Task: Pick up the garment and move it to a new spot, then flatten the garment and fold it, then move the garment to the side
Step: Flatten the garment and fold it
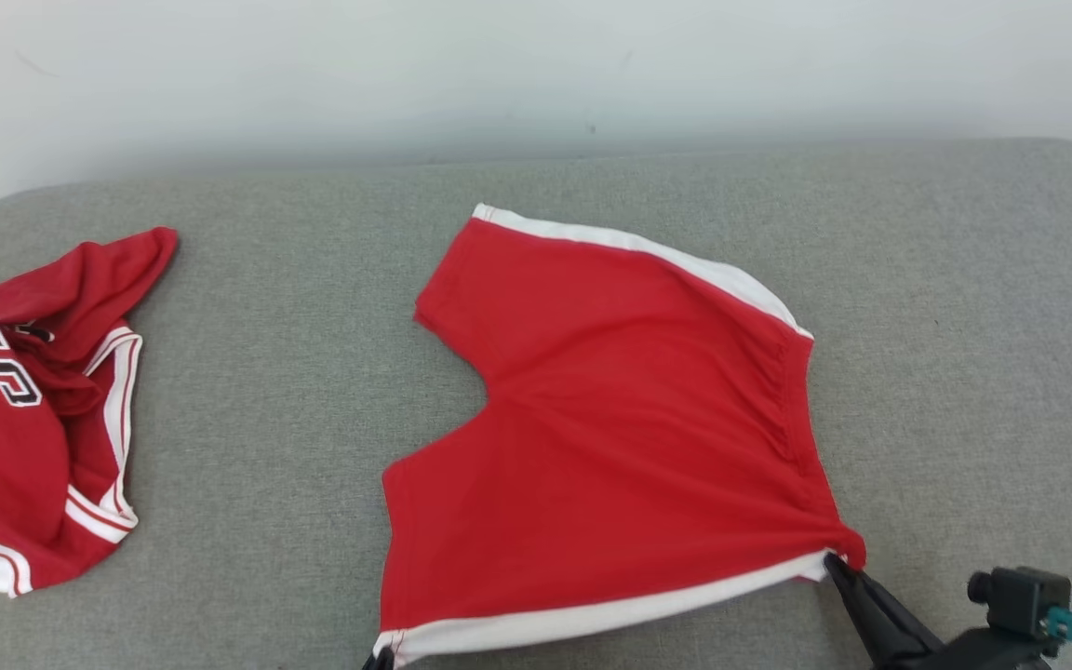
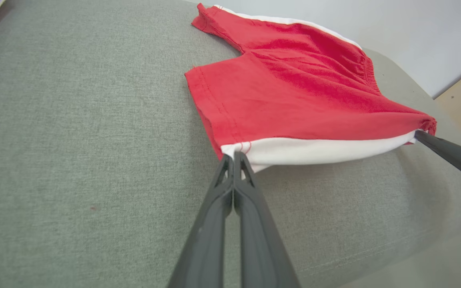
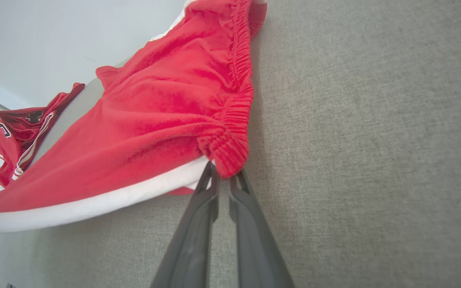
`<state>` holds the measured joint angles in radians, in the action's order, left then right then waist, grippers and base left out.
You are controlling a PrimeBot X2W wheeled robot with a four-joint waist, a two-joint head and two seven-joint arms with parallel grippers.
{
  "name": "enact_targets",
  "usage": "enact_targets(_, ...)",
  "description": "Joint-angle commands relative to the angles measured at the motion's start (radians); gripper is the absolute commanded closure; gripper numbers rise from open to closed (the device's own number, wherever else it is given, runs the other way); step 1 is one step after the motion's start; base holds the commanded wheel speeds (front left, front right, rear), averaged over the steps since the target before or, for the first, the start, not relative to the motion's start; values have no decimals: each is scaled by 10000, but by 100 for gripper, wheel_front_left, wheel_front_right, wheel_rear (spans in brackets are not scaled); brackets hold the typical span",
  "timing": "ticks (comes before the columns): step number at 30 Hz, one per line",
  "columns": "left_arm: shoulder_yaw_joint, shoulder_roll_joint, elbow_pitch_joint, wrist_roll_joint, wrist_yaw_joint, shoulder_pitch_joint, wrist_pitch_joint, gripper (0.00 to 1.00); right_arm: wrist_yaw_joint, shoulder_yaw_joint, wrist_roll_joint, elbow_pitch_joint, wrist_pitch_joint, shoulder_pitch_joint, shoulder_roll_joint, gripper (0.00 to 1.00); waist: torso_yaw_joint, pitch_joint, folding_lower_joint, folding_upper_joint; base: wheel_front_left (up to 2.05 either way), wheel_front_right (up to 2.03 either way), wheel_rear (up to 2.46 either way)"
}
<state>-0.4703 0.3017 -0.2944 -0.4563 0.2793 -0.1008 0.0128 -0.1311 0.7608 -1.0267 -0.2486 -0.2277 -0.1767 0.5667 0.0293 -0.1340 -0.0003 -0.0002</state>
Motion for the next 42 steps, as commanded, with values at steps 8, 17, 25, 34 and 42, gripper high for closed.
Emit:
enact_targets(8, 52, 324, -297, -413, 93, -726, 427, 100, 7, -1343, 704, 1033, 856, 1746, -141, 100, 14, 186, 3, 2, 0, 0, 0)
enact_targets(17, 147, 597, -583, -231, -62, -119, 566, 100, 7, -2766, 1589, 2109, 1926, 2429, -976, 100, -170, -94, 3, 2, 0, 0, 0)
enact_targets(25, 284, 947, -399, 111, -716, 1989, 891, 100, 5, -3517, 2151, 2946, 2487, 1548, -1863, 100, -463, -808, 3, 2, 0, 0, 0)
enact_targets(34, 503, 744, 877, 102, -1510, 5012, 1138, 100, 5, -4045, 2465, 2647, 2220, -97, -2904, 100, -898, -1665, 3, 2, 0, 0, 0)
enact_targets(42, 841, 260, 3046, -310, -2096, 7899, 1230, 100, 5, -4094, 2539, 1569, 1656, -1807, -3526, 100, -1362, -2386, 3, 2, 0, 0, 0)
